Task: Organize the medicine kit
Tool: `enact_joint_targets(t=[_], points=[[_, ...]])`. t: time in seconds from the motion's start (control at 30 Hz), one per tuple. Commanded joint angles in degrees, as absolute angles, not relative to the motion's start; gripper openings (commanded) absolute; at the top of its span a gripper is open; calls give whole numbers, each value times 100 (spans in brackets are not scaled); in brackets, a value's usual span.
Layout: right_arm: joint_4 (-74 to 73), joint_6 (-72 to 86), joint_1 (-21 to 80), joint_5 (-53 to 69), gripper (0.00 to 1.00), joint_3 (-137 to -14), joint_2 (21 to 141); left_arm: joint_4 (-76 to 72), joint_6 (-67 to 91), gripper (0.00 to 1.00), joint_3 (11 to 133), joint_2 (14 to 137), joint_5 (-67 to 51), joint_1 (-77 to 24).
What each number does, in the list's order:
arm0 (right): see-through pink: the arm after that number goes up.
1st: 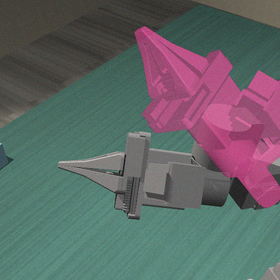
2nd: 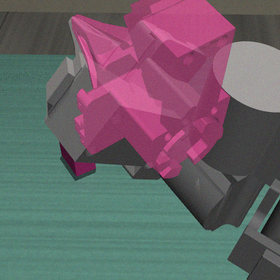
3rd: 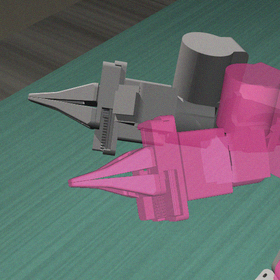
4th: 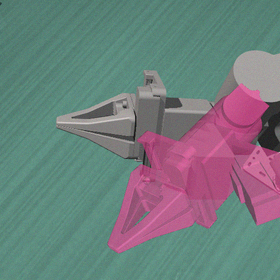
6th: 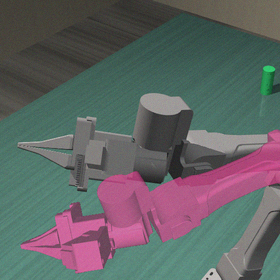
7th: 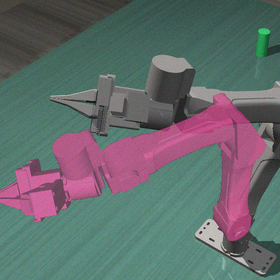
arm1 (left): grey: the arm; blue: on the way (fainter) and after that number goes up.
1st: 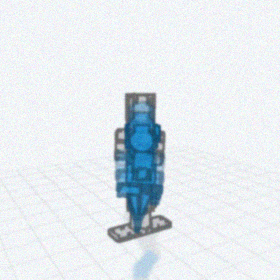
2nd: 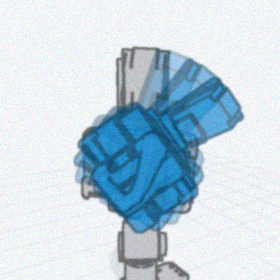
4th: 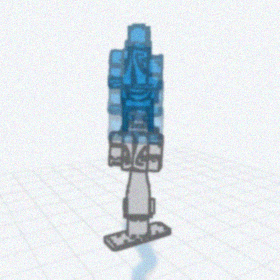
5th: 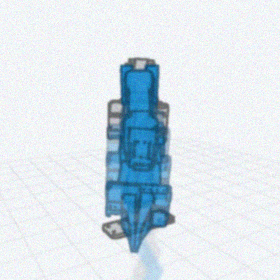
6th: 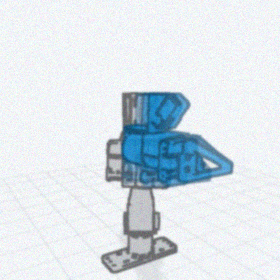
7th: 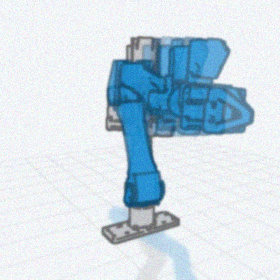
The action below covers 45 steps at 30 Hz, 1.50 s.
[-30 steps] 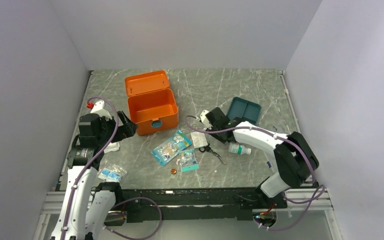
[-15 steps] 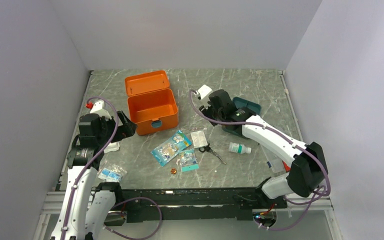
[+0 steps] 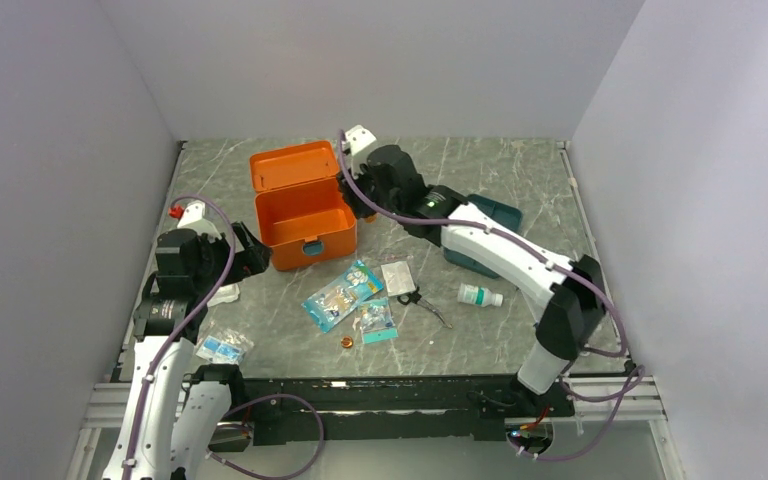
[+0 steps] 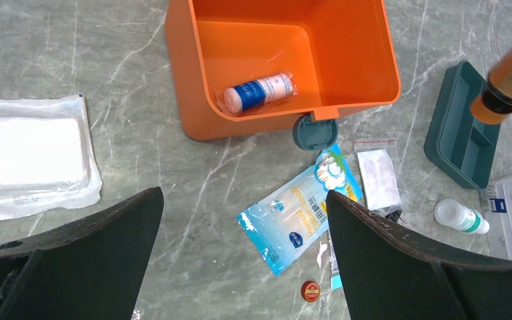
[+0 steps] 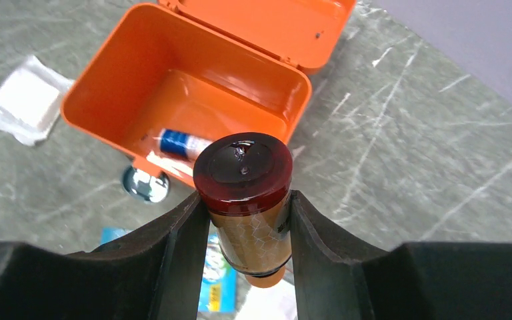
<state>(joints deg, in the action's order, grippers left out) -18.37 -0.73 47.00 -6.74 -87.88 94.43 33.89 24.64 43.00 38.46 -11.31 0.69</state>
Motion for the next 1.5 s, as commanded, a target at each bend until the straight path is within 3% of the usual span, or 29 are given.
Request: enact_joint_targets(t=[0.0,0.3,0.73,1.47], points=[[-1545,677,4824,-816,15,-9570,9951,3305,2371,99,4383,3753,-1024,61],[-1674,1722,4974,-1321,15,-10676,10991,3284,2391,99,4358,3739,-1078,62],[-3078,2802,4976,-1781,15,-12465,12577,3251,2405,99,4346,3726,-1168,62],[-3955,3151,4822,-1813,19,-13210,13830,3217,2417,100,4324,3699,-1248,-13]])
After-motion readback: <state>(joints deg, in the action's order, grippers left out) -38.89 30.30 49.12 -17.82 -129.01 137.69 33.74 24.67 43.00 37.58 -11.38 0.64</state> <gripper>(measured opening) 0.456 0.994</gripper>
